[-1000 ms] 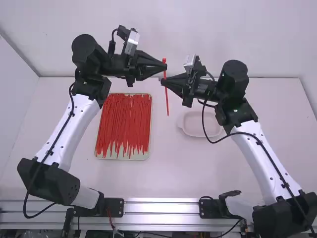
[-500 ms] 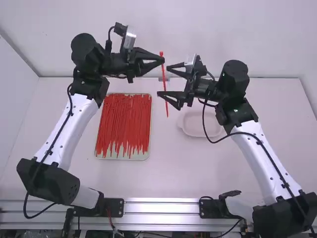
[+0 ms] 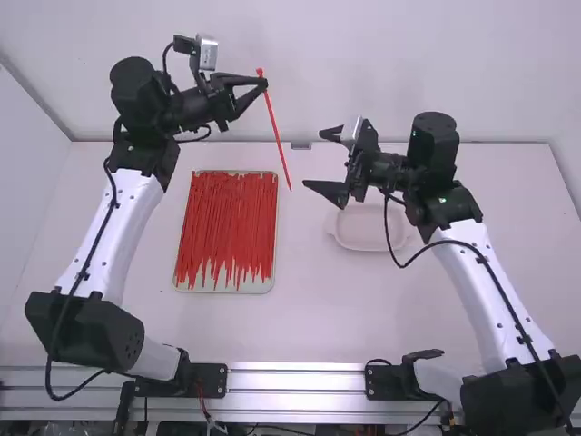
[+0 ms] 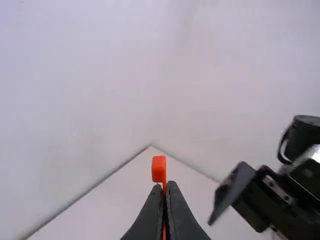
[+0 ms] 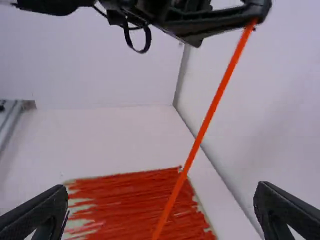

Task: Fasten the cable tie

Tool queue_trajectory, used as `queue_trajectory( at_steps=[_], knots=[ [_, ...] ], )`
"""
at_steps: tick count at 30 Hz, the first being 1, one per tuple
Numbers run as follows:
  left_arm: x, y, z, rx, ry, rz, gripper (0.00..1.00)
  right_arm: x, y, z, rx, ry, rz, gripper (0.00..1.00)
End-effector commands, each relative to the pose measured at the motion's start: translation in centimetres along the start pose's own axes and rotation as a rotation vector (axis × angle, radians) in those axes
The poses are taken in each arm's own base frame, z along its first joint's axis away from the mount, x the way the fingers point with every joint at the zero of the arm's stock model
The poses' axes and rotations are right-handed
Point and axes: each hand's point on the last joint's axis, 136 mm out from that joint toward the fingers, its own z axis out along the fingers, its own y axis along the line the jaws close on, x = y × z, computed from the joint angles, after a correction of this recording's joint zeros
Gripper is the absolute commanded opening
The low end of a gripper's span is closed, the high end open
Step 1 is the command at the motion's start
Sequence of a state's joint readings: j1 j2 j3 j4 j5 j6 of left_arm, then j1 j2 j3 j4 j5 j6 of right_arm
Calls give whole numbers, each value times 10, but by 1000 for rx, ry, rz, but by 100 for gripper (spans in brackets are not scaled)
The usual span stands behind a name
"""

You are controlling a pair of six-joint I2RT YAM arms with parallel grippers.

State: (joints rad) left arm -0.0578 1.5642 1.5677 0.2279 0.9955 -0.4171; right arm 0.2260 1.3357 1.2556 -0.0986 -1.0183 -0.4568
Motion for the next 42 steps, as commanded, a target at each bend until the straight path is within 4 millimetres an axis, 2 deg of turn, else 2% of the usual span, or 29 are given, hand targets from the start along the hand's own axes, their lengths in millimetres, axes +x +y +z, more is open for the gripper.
queue_trajectory(
  at_steps=[1,4,5,8,9,11,14,18,20,27,29,32,35,38,42],
  knots=[
    [14,39,6,-106,-2,-32,2,-15,4,-6,-5,-13,-164,99],
    [31,63,11,-148,17,-86,2,-7,8,-6,-21,11,-219,98],
    [32,64,12,-148,18,-88,2,-6,9,-6,-22,13,-223,99],
    [58,86,20,-164,58,-174,2,5,16,-7,-50,44,-324,99],
    [59,87,20,-165,60,-179,2,6,16,-7,-52,46,-328,99],
    [74,95,22,-174,87,-244,2,11,21,-7,-74,56,-370,99],
    [95,103,23,-191,130,-401,2,16,33,-9,-128,46,-444,99],
    [106,83,23,-98,188,-587,2,27,41,-7,-159,44,-539,99],
    [106,61,23,17,235,-679,2,33,55,-2,-209,3,-640,99],
    [98,17,14,231,354,-893,2,41,82,4,-291,-117,-911,99],
    [94,3,9,286,418,-999,2,39,89,5,-306,-160,-988,96],
    [93,-5,8,300,463,-1090,2,36,92,4,-307,-197,-1055,93],
    [96,-17,14,326,498,-1103,2,33,95,4,-311,-221,-1091,91],
    [98,-23,22,317,504,-1134,2,34,93,4,-301,-231,-1161,82],
    [98,-11,31,248,448,-1171,2,34,92,3,-291,-239,-1226,75]
  ],
)
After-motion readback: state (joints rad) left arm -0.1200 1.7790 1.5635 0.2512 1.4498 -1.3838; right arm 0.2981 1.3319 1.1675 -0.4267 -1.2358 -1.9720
